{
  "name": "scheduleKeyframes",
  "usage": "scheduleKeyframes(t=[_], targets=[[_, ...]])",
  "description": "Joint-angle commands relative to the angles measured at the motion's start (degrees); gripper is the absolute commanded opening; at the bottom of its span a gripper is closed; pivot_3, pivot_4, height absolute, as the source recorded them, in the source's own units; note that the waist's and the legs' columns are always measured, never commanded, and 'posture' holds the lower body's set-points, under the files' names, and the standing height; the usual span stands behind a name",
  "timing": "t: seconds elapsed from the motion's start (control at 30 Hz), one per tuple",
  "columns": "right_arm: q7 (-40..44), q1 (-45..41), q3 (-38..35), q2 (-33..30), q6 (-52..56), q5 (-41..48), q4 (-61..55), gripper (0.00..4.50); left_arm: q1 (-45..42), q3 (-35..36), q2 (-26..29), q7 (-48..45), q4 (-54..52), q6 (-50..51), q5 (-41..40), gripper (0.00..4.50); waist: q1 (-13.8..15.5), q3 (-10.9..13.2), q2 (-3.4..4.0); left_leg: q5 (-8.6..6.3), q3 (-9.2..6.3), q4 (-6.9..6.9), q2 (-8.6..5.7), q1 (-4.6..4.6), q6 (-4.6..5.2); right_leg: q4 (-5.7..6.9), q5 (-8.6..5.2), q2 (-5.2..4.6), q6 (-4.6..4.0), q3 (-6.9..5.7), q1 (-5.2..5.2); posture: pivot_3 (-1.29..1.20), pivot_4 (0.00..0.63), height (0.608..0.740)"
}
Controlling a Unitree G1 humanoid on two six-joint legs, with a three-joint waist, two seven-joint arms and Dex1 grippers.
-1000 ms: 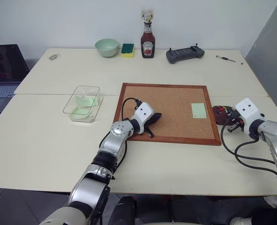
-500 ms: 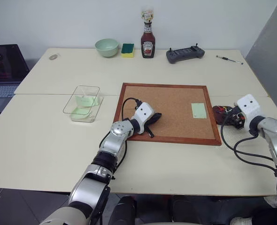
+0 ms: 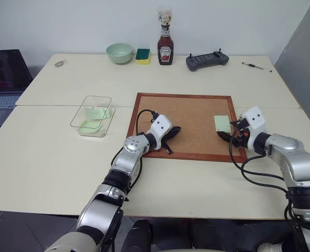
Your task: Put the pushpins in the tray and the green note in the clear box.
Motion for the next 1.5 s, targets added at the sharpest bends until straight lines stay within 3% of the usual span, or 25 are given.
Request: scheduleKeyframes(t=[0.03, 0.17, 0.3, 0.5, 0.8, 1.5], targets=[[-1.26, -2.17, -0.57, 1.15, -2.30, -0.44, 2.03, 3.70, 1.34, -1.14, -0.33, 0.69, 0.15, 1.20, 1.27, 0.00, -0.04, 0.00, 0.00, 0.00, 0.00, 0.00, 0.00, 0.00, 0.00, 0.00, 0.00, 0.00, 0.00, 0.00, 0.00, 0.00, 0.150, 0.740], [-1.53, -2.88, -0.16, 2.31, -3.73, -1.08, 4.51, 3.70, 1.46, -1.23, -0.21, 0.76, -0.14, 1.31, 1.36, 0.00, -0.06, 0.00, 0.00, 0.00, 0.00, -0.01, 0.00, 0.00, 0.00, 0.00, 0.00, 0.01, 0.00, -0.01, 0.00, 0.00, 0.150, 0.740], [-1.48, -3.84, 0.51, 2.97, -4.68, -1.45, 6.66, 3.12, 1.41, -1.28, -0.18, 0.74, -0.11, 1.21, 1.47, 0.00, -0.10, 0.00, 0.00, 0.00, 0.00, -0.01, 0.01, 0.00, 0.00, 0.00, 0.00, 0.01, 0.00, -0.01, -0.02, 0.00, 0.150, 0.740], [-1.65, -5.13, 0.75, 3.51, -5.46, -1.61, 8.92, 1.70, 1.22, -1.29, -0.30, 0.79, 0.16, 1.06, 1.57, 0.00, -0.12, 0.00, 0.00, 0.00, -0.01, -0.01, 0.01, 0.00, 0.00, 0.00, 0.00, 0.01, 0.00, 0.00, -0.02, 0.00, 0.150, 0.740], [-0.54, -5.59, 0.61, 2.67, -4.40, -0.90, 8.45, 0.06, 1.23, -1.17, -0.28, 0.96, 0.35, 0.96, 1.67, 0.00, -0.11, 0.00, 0.00, 0.00, 0.00, -0.01, 0.00, -0.01, 0.00, 0.00, 0.00, 0.00, 0.00, 0.00, -0.02, 0.00, 0.150, 0.740], [3.76, -8.07, -2.32, -0.11, 1.86, 6.52, -2.64, 0.06, 0.47, -0.57, -1.14, -1.52, 0.25, 1.74, 0.02, 0.00, -0.03, 0.00, 0.00, 0.00, -0.01, -0.01, 0.00, -0.05, 0.01, -0.03, 0.00, 0.00, 0.00, -0.02, -0.03, 0.00, 0.150, 0.740]])
